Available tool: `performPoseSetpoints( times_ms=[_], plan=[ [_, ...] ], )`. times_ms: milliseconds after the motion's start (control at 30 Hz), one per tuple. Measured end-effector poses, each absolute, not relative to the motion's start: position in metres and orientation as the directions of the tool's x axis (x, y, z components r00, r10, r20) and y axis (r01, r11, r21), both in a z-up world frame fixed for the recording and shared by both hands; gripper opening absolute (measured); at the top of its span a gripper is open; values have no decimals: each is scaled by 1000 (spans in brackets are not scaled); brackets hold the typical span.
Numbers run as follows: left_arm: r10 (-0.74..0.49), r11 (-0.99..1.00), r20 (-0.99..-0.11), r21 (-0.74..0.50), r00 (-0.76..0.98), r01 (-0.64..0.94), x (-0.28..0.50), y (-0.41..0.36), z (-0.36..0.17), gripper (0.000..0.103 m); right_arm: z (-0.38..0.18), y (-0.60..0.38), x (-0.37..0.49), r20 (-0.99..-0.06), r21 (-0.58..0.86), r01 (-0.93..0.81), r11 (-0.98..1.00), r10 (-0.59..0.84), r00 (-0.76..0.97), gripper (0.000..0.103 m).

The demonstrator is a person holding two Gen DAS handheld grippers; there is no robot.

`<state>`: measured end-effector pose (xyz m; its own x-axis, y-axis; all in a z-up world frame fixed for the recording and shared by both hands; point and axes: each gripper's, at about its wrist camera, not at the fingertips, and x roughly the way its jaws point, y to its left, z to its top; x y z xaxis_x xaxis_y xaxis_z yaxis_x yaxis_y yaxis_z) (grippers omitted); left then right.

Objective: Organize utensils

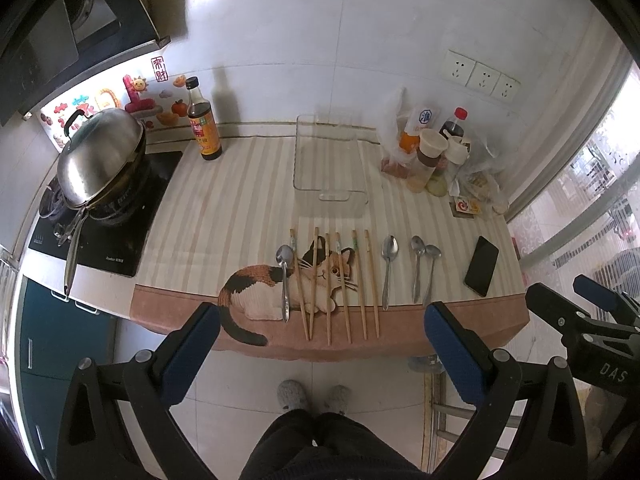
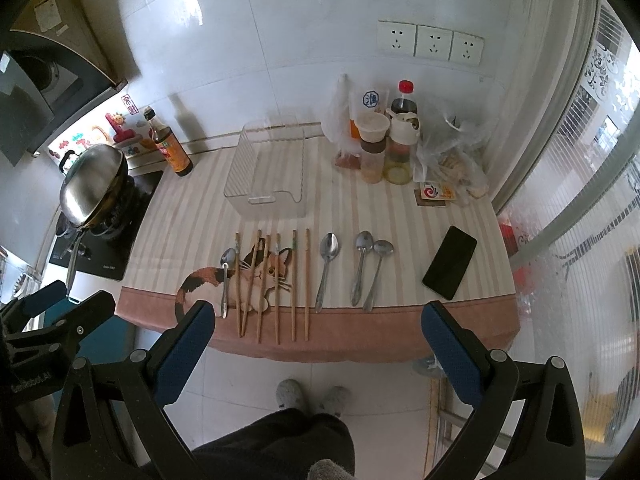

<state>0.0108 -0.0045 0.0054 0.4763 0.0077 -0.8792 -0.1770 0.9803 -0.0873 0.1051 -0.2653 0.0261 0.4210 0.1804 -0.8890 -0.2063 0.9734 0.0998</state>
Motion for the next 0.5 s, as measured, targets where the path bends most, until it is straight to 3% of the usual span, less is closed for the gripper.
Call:
performPoseSetpoints(
  times_ms=[500],
  plan=[
    [13,981,-876,-83,483,-176,17,-4,15,103,30,-262,107,-887,101,-210,973,184,424,103]
  ],
)
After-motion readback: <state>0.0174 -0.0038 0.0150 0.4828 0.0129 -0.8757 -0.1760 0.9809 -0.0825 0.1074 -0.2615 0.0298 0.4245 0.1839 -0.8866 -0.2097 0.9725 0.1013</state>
